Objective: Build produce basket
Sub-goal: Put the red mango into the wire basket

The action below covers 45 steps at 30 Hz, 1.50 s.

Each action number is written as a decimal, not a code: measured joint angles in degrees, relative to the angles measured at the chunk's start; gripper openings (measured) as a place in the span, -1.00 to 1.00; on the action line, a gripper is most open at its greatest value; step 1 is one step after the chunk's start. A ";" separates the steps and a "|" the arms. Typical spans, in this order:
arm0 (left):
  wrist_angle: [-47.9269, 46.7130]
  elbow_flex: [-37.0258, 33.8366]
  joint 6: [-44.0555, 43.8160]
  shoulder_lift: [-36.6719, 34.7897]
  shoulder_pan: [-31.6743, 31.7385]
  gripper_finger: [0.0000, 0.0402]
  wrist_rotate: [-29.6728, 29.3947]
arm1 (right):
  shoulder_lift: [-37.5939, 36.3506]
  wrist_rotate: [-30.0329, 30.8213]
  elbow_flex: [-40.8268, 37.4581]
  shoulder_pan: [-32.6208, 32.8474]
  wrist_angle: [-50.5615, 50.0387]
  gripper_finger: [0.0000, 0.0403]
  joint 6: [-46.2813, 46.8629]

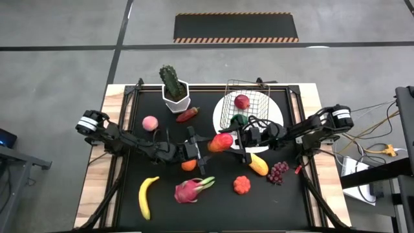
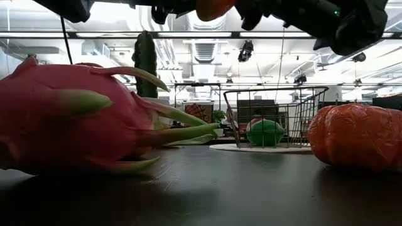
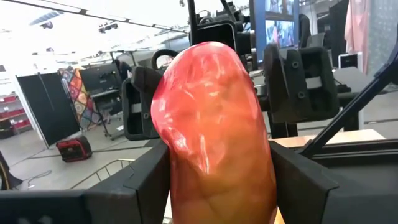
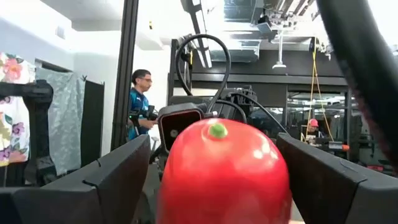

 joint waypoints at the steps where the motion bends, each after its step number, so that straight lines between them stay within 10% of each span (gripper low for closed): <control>1: -0.07 0.00 0.24 0.00 0.00 0.05 0.00 | 0.07 0.01 0.24 0.00 -0.07 0.59 0.24; 8: -0.19 -0.37 0.62 -0.18 0.06 0.07 0.18 | -0.10 0.95 0.72 0.00 -2.09 0.12 0.29; 23: -5.58 -0.79 1.99 -1.84 0.51 0.57 -4.85 | -3.58 7.45 0.67 -0.24 -12.89 0.12 2.50; 39: -19.70 -8.26 7.84 -19.51 1.81 0.59 -5.12 | -20.58 54.83 13.37 -4.40 -79.85 0.12 8.39; 45: -19.58 -11.10 7.75 -23.46 1.79 0.59 -5.07 | -19.12 57.89 14.23 -14.56 -88.06 0.12 17.16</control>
